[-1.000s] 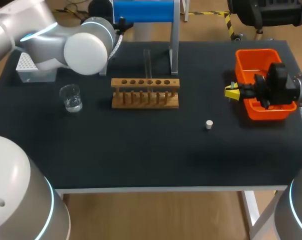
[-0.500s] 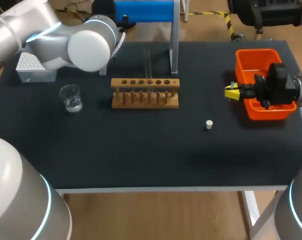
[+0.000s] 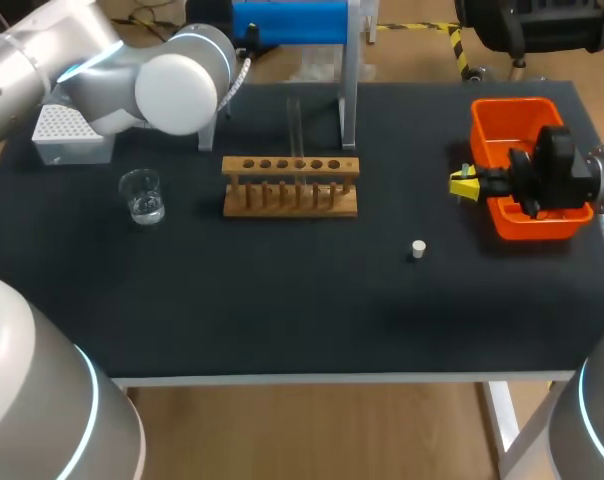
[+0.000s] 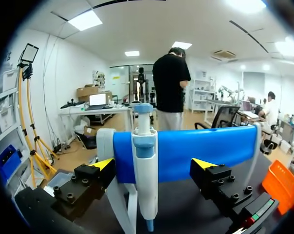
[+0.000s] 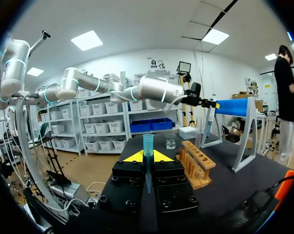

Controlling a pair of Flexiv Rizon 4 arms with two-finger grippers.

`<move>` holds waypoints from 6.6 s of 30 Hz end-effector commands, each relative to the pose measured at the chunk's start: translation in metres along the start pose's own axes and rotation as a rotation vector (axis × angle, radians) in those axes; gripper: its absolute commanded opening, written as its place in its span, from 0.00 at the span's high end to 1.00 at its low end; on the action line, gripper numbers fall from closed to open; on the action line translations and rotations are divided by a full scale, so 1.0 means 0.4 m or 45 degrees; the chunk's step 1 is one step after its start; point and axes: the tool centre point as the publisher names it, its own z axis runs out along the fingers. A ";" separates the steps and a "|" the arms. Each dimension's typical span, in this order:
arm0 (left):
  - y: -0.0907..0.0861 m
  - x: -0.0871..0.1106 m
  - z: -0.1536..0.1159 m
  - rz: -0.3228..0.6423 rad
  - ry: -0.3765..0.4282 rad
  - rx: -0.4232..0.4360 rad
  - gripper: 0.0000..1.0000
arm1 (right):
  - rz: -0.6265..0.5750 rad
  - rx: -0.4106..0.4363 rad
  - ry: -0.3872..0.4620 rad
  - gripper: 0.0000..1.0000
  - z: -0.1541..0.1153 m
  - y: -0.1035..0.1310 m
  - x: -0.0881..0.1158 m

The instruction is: Invert the test tube, pick up the pipette, mount the tip to pipette, aspirate from beaker and dispense into the tube, eject the tip, return the pipette, and cap with the stopper.

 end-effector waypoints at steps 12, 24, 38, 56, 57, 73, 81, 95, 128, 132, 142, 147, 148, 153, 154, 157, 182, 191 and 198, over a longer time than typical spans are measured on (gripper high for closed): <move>0.008 -0.001 0.015 -0.012 0.012 -0.008 0.41 | 0.000 0.003 -0.001 1.00 -0.002 0.001 0.003; 0.013 -0.004 0.016 -0.017 0.003 -0.017 0.56 | 0.000 0.003 -0.001 1.00 -0.002 0.001 0.003; 0.016 -0.008 0.021 -0.024 -0.003 -0.015 0.55 | 0.000 0.003 -0.001 1.00 -0.002 0.001 0.003; 0.022 -0.011 0.031 -0.029 -0.003 -0.019 0.57 | 0.000 0.003 -0.001 1.00 -0.002 0.001 0.003; 0.022 -0.010 0.031 -0.030 -0.002 -0.019 0.57 | 0.000 0.003 -0.001 1.00 -0.002 0.001 0.003; 0.025 -0.007 0.034 -0.036 -0.003 -0.019 1.00 | 0.000 0.003 -0.001 1.00 -0.002 0.001 0.003; 0.005 -0.008 0.025 -0.044 -0.008 0.003 1.00 | 0.000 0.003 -0.001 1.00 -0.002 0.001 0.003; -0.083 -0.016 0.007 -0.008 -0.023 0.084 1.00 | 0.000 0.003 -0.001 1.00 -0.002 0.001 0.003; -0.276 -0.056 -0.315 0.234 0.637 0.124 1.00 | 0.000 0.003 -0.001 1.00 -0.002 0.001 0.003; -0.292 -0.066 -0.365 0.303 0.686 0.080 1.00 | 0.000 0.003 -0.001 1.00 -0.002 0.001 0.003; -0.292 -0.077 -0.368 0.298 0.643 0.027 1.00 | 0.000 0.003 -0.001 1.00 -0.002 0.001 0.003; -0.292 -0.077 -0.368 0.298 0.643 0.027 1.00 | 0.000 0.003 -0.001 1.00 -0.002 0.001 0.003; -0.292 -0.077 -0.368 0.298 0.643 0.027 1.00 | 0.000 0.003 -0.001 1.00 -0.002 0.001 0.003; -0.306 -0.030 -0.466 0.403 0.888 0.109 1.00 | 0.000 0.003 -0.001 1.00 -0.002 0.001 0.003; -0.309 -0.021 -0.486 0.425 0.933 0.123 1.00 | 0.000 0.003 -0.001 1.00 -0.002 0.001 0.003; -0.307 0.004 -0.546 0.430 1.029 0.156 1.00 | 0.000 0.003 -0.001 1.00 -0.002 0.001 0.003; -0.279 0.161 -0.789 0.539 1.668 0.260 1.00 | 0.000 0.003 -0.001 1.00 -0.002 0.001 0.003; -0.279 0.161 -0.789 0.539 1.668 0.260 1.00 | 0.000 0.003 -0.001 1.00 -0.002 0.001 0.003; -0.279 0.161 -0.789 0.539 1.668 0.260 1.00 | 0.000 0.003 -0.001 1.00 -0.002 0.001 0.003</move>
